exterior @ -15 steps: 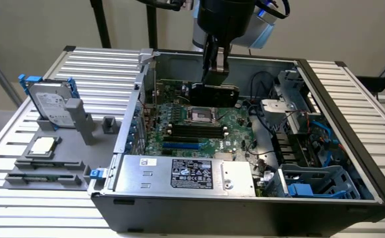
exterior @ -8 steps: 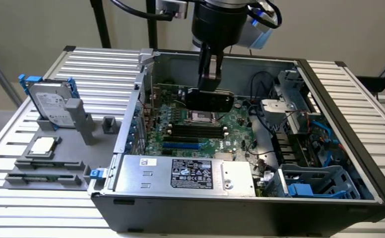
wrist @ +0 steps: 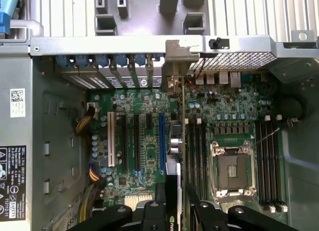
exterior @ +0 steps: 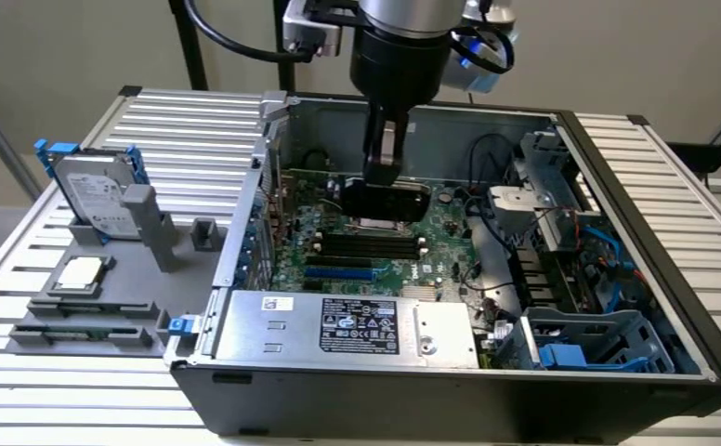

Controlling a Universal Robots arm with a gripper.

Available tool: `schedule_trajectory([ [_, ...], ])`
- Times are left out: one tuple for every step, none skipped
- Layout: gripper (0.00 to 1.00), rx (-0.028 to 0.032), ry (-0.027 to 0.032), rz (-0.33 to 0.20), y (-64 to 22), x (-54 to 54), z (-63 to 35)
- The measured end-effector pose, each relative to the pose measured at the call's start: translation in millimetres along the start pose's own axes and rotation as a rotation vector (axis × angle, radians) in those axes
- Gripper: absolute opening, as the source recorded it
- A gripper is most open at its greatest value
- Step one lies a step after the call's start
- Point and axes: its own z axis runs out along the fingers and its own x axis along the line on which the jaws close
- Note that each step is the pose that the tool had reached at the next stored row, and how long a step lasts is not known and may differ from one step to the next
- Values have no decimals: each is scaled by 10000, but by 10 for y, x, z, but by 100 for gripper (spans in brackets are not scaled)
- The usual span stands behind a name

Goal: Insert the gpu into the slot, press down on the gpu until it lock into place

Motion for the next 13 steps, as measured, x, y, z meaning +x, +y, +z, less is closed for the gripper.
schedule_trajectory([
  [26, 0, 0, 0, -1, 8, 17],
  [26, 0, -1, 1, -2, 17, 34],
  [26, 0, -1, 1, -3, 25, 53],
  [26, 0, -1, 0, -5, 34, 71],
  [26, 0, 0, 1, -6, 43, 88],
  [26, 0, 1, 1, -7, 50, 105],
  [26, 1, 0, 1, -7, 57, 124],
  [26, 1, 0, 1, -8, 63, 142],
  [26, 0, -1, 0, -9, 69, 158],
  [26, 0, 0, 1, -9, 74, 177],
  [26, 1, 0, 1, -10, 80, 195],
  [26, 1, -1, 1, -10, 84, 213],
  [26, 0, 1, 0, -11, 90, 230],
])
